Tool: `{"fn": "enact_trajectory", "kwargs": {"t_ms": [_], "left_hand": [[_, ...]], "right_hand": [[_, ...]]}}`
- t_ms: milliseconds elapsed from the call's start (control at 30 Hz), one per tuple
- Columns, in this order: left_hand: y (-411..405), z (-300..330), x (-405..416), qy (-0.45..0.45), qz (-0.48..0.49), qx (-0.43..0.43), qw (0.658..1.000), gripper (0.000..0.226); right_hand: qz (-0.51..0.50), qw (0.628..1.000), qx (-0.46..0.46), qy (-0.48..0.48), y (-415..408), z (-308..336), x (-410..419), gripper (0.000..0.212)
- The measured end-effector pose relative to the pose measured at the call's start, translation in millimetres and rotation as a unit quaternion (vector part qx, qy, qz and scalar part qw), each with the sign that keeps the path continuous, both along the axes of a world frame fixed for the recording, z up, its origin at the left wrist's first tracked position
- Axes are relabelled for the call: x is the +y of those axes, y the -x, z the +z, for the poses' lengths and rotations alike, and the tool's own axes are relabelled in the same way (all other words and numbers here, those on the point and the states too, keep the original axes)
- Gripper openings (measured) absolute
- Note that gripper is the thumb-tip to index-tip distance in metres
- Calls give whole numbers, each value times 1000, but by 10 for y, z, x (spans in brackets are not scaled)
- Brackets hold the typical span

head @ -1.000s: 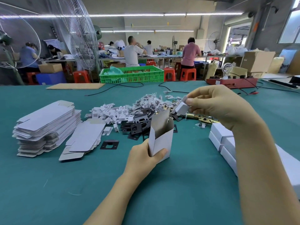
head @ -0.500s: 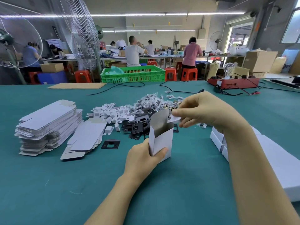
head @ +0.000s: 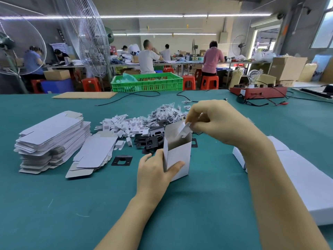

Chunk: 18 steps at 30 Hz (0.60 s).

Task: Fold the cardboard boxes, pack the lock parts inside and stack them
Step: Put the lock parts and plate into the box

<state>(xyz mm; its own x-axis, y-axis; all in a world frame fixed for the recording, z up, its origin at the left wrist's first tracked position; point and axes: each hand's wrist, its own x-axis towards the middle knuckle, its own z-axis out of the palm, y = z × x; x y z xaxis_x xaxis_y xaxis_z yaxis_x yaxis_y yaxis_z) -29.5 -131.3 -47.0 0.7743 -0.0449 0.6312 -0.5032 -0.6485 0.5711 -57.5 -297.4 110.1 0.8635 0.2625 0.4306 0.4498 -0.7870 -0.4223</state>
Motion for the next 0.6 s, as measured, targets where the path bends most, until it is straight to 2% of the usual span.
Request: {"fn": "enact_trajectory", "kwargs": {"t_ms": [167,367,467,600], "left_hand": [[24,23,4,-32,30,-27,999,53],[17,36,14,-23,19,-15,999,48],[16,44,16,-10,5,-12,1000,50],[-19,26,31,43,-36,53,997,54]], "right_hand": [[25,998,25,42,-45,-84,178,15],[52,993,82,68,-91,-166,270,16],[55,994,89,26,-100,-155,214,17],[-12,993,34,-117,-229,-249,49,14]]}}
